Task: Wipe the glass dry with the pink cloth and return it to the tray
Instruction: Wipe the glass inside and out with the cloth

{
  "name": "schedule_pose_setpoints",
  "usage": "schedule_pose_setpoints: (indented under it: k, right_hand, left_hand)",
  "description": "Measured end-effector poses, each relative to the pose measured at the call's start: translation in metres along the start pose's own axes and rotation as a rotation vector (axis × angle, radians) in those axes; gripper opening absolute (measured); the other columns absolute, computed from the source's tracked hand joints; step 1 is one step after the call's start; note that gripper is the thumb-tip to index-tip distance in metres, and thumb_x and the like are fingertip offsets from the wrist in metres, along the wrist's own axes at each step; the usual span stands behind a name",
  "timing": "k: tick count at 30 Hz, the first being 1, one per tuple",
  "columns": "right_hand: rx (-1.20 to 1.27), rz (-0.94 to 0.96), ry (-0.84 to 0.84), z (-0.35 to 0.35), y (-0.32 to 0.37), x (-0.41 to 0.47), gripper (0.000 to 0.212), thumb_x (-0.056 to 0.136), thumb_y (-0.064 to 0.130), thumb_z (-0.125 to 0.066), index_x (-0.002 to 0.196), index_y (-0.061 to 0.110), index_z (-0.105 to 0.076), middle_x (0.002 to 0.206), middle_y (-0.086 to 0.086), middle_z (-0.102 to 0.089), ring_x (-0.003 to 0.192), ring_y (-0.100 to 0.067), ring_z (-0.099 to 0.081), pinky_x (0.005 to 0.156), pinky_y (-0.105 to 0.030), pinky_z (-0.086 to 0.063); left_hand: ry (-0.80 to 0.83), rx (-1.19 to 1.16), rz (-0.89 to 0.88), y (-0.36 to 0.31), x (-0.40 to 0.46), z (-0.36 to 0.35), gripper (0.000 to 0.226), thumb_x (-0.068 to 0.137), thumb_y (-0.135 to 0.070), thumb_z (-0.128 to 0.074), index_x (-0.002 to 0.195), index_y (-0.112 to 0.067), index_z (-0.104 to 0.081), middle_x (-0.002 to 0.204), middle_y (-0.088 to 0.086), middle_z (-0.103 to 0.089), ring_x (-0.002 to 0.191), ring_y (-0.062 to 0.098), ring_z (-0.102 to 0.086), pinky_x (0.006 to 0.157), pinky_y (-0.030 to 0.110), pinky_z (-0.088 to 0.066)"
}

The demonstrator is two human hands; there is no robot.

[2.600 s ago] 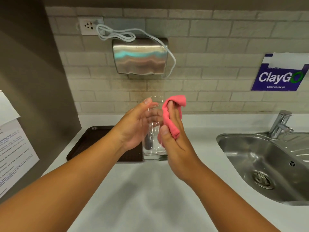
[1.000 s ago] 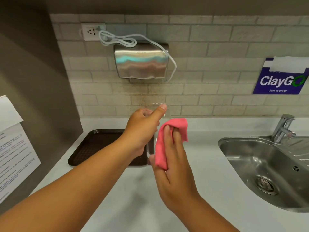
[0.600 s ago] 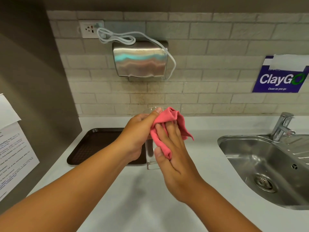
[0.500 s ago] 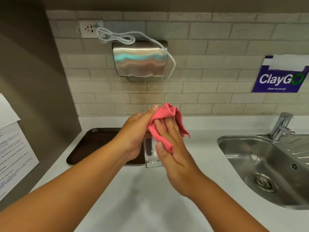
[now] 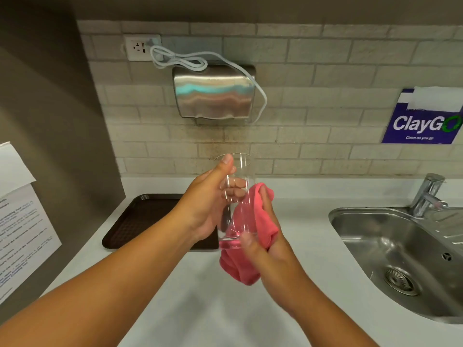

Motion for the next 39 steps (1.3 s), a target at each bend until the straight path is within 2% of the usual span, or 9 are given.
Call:
schedule_pose_setpoints:
  k: [5,11,16,19,27,31,33,36,39]
  right_hand:
    - [-0.220,0.139,-0.172,0.006,0.008,-0.008,0.108,0.075,0.030,-0.086,0.159,0.061,-0.025,0.167,0.032,-0.024,0.153,0.007,-0.033,0.109,-0.021,-0.052]
    - [-0.389,0.228,-0.229,0.012,0.013,-0.007,0.111,0.082,0.014,-0.085,0.158,0.063,-0.021,0.169,0.034,-0.016,0.154,0.017,-0.017,0.106,0.005,-0.030]
    - [-0.708,0.285,-0.159,0.003,0.023,-0.004,0.111,0.089,0.023,-0.076,0.162,0.059,-0.001,0.172,0.032,0.005,0.157,0.010,-0.013,0.117,-0.005,-0.021]
    - [-0.806,0.295,-0.114,-0.009,0.027,-0.008,0.097,0.095,0.035,-0.059,0.166,0.048,0.005,0.176,0.022,0.010,0.164,-0.010,-0.001,0.123,-0.021,-0.012]
    - [-0.698,0.262,-0.052,-0.007,0.036,0.021,0.062,0.112,0.034,-0.026,0.164,0.038,0.007,0.177,0.017,0.019,0.161,-0.003,0.021,0.129,-0.023,0.012]
    - [-0.258,0.119,-0.097,0.015,0.037,0.050,0.058,0.110,0.047,-0.033,0.158,0.053,-0.001,0.172,0.030,0.013,0.154,0.021,-0.009,0.126,-0.019,-0.024]
    - [0.013,-0.022,-0.107,0.024,0.032,0.059,0.062,0.105,0.062,-0.038,0.162,0.056,-0.013,0.176,0.018,-0.017,0.138,0.013,-0.051,0.099,-0.016,-0.055]
    - [0.023,-0.146,-0.075,0.019,0.011,0.048,0.068,0.100,0.072,-0.038,0.163,0.053,-0.023,0.140,0.011,-0.071,0.094,-0.009,-0.079,0.062,-0.027,-0.057]
    - [0.011,-0.035,-0.013,0.002,0.007,0.030,0.063,0.104,0.061,-0.037,0.162,0.059,-0.013,0.160,0.031,-0.047,0.130,0.003,-0.064,0.086,-0.025,-0.059]
  left_hand:
    - [0.114,-0.065,0.131,0.018,0.000,-0.004,0.075,0.088,-0.072,-0.056,0.132,-0.012,-0.069,0.112,0.014,-0.080,0.094,0.023,-0.078,0.076,0.035,-0.065]
    - [0.024,0.135,0.065,0.005,-0.004,-0.009,0.076,0.081,-0.079,-0.062,0.133,-0.024,-0.062,0.132,0.018,-0.068,0.107,0.028,-0.067,0.109,0.048,-0.052]
    - [-0.075,0.219,-0.005,0.006,-0.011,-0.012,0.068,0.067,-0.087,-0.064,0.119,-0.043,-0.062,0.097,0.000,-0.069,0.089,0.021,-0.066,0.084,0.043,-0.057]
    - [-0.086,0.130,0.015,0.009,-0.012,-0.011,0.039,0.070,-0.083,-0.067,0.096,-0.054,-0.067,0.114,0.003,-0.077,0.105,0.024,-0.077,0.101,0.053,-0.057]
    - [-0.062,0.110,0.028,0.015,-0.009,-0.009,0.073,0.083,-0.074,-0.063,0.124,-0.014,-0.066,0.114,0.014,-0.079,0.113,0.030,-0.075,0.111,0.057,-0.050]
    - [-0.039,0.143,-0.003,0.017,-0.009,-0.013,0.073,0.085,-0.072,-0.062,0.124,-0.010,-0.065,0.117,0.025,-0.075,0.111,0.042,-0.071,0.110,0.066,-0.046]
    - [-0.043,0.128,-0.022,0.017,-0.009,-0.012,0.066,0.083,-0.070,-0.064,0.126,-0.019,-0.065,0.102,0.017,-0.077,0.093,0.033,-0.071,0.092,0.060,-0.057]
    - [-0.016,-0.017,-0.019,0.006,-0.003,-0.011,0.074,0.080,-0.074,-0.065,0.129,-0.019,-0.063,0.090,0.006,-0.074,0.077,0.021,-0.072,0.060,0.036,-0.061]
    - [-0.022,-0.062,0.009,0.001,0.005,-0.004,0.072,0.087,-0.074,-0.057,0.134,-0.019,-0.063,0.096,0.011,-0.069,0.076,0.020,-0.065,0.063,0.033,-0.059]
Point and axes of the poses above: each hand's wrist, its own x-axis towards the middle knuckle, its own z-axis out of the back of the hand, y = z × x, the point moved 8 cm from there along x, towards the middle knuckle
